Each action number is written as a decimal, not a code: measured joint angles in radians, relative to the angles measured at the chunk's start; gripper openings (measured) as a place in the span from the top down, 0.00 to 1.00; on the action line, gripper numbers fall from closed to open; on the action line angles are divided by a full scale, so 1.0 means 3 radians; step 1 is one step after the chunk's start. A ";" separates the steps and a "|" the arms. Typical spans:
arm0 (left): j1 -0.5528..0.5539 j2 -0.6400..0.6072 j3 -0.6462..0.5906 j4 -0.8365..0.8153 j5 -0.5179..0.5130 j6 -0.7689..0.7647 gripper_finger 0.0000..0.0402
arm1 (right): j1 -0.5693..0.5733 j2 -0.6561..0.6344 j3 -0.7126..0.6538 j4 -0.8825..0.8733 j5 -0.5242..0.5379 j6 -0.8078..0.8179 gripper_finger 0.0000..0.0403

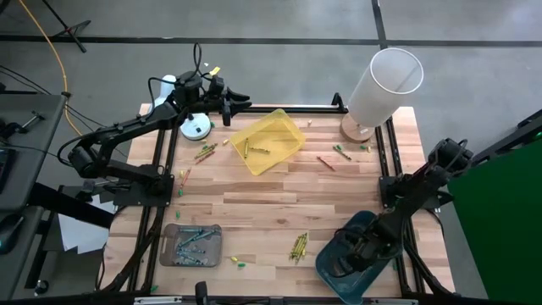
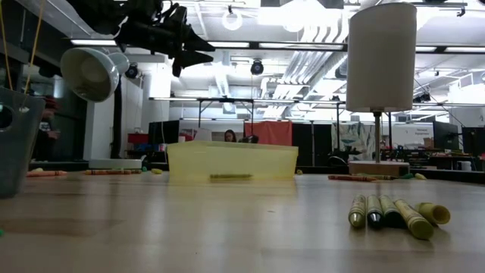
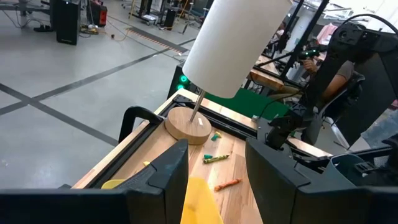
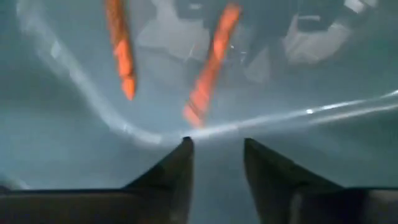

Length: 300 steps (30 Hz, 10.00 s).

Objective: Sort crayons
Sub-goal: Put the orange crayon into the green bin, then put the green crayon into the yellow bin

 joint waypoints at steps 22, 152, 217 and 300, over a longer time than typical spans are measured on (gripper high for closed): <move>0.0001 -0.0004 0.0000 0.0191 0.0030 -0.0437 0.63 | -0.1842 -0.1277 0.0856 -0.1696 0.1421 -0.2755 0.46; -0.0219 -0.0096 -0.0005 0.0568 0.0433 -0.0758 0.71 | -0.3491 -0.0507 0.0030 0.2888 -0.1117 -0.4042 1.00; 0.0134 -0.0095 -0.0005 0.0564 0.0422 -0.0618 0.71 | -0.0029 -0.0443 0.0033 -0.0742 0.0562 0.0257 0.61; 0.0276 -0.0388 -0.0003 0.0819 0.0680 -0.1491 0.71 | -0.4574 -0.0759 -0.1253 0.0393 0.1752 -0.4621 0.55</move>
